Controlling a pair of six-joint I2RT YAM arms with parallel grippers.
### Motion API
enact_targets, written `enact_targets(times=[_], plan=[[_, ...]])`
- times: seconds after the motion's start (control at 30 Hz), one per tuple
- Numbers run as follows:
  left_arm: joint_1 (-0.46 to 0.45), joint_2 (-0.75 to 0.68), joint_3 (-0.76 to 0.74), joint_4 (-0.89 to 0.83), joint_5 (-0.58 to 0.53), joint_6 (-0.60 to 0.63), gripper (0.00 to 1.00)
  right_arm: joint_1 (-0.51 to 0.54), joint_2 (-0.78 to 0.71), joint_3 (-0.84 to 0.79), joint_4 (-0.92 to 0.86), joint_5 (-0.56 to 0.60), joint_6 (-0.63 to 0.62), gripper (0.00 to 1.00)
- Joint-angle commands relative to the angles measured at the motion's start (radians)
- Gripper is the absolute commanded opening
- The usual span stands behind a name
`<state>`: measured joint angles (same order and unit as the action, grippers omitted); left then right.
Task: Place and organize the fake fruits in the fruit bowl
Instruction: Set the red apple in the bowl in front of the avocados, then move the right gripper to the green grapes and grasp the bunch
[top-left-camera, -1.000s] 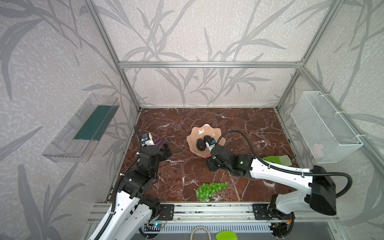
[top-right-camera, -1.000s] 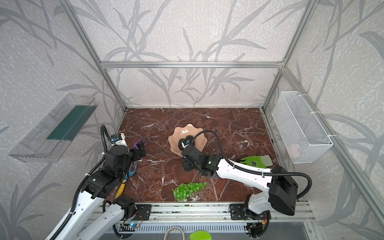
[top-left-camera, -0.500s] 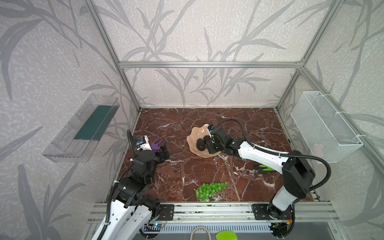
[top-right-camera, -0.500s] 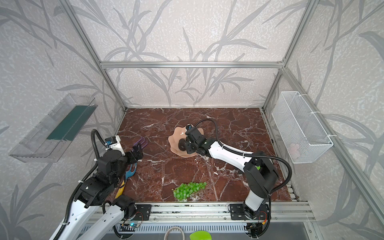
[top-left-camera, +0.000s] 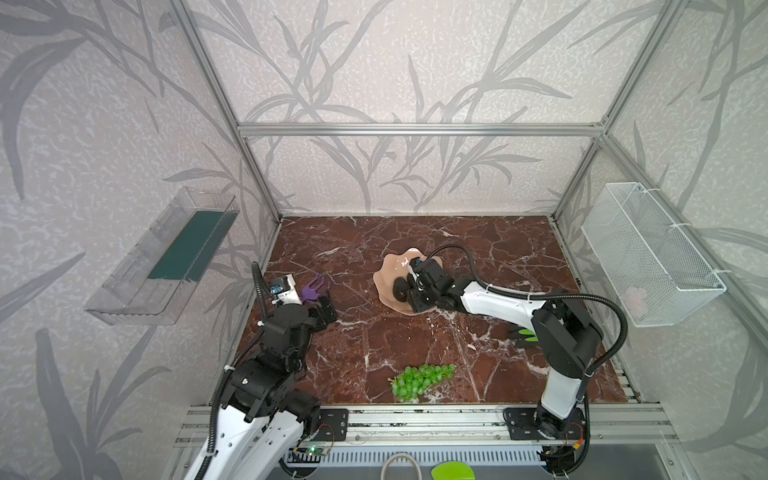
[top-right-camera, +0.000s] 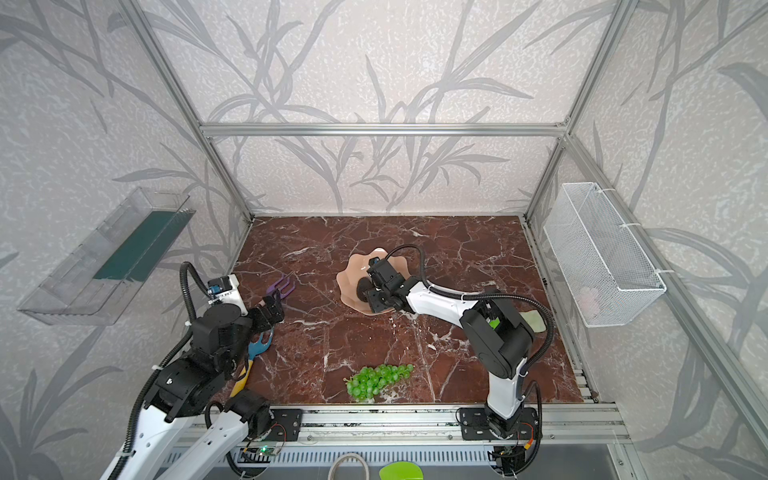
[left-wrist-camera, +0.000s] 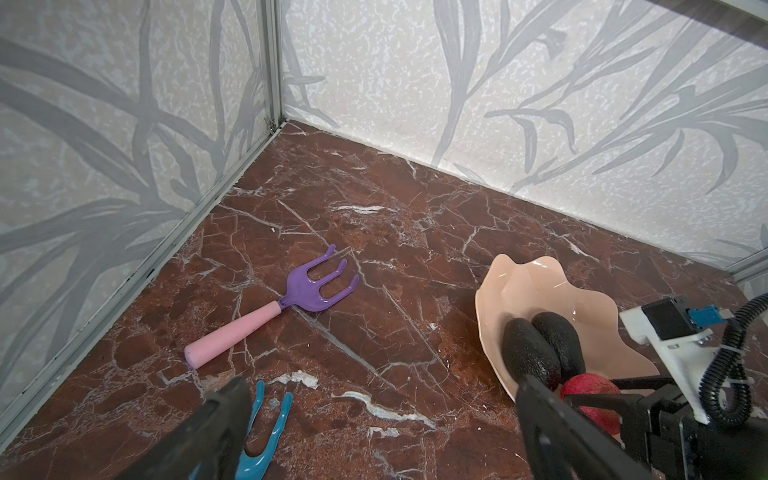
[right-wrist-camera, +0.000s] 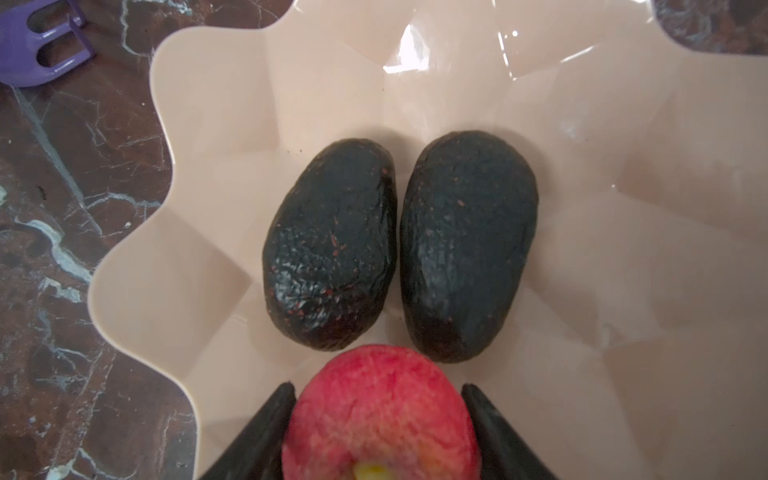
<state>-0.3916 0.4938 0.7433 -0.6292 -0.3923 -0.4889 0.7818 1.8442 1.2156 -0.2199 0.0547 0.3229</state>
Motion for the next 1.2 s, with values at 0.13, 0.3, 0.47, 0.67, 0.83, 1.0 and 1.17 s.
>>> enact_targets(times=[0.13,0.3,0.47,0.67,0.83,1.0,1.17], plan=[[0.005,-0.013,0.023,-0.032,-0.023,0.005,1.0,-0.019,-0.038,0.01,0.019,-0.018,0.007,0.74],[0.005,-0.017,0.029,-0.031,-0.027,0.011,1.0,-0.026,-0.172,-0.045,0.003,-0.011,-0.009,0.77],[0.005,-0.015,0.045,-0.016,-0.038,0.038,1.0,-0.024,-0.379,-0.209,0.021,-0.13,-0.083,0.85],[0.005,-0.012,0.051,-0.007,-0.053,0.061,1.0,0.001,-0.609,-0.502,0.181,-0.417,-0.19,0.99],[0.005,-0.008,0.05,-0.004,-0.053,0.064,1.0,0.123,-0.755,-0.66,0.307,-0.449,-0.245,0.99],[0.006,-0.003,0.048,-0.003,-0.049,0.059,1.0,0.243,-0.758,-0.694,0.316,-0.439,-0.331,0.99],[0.005,-0.007,0.048,-0.005,-0.044,0.059,1.0,0.319,-0.683,-0.694,0.333,-0.441,-0.403,0.99]])
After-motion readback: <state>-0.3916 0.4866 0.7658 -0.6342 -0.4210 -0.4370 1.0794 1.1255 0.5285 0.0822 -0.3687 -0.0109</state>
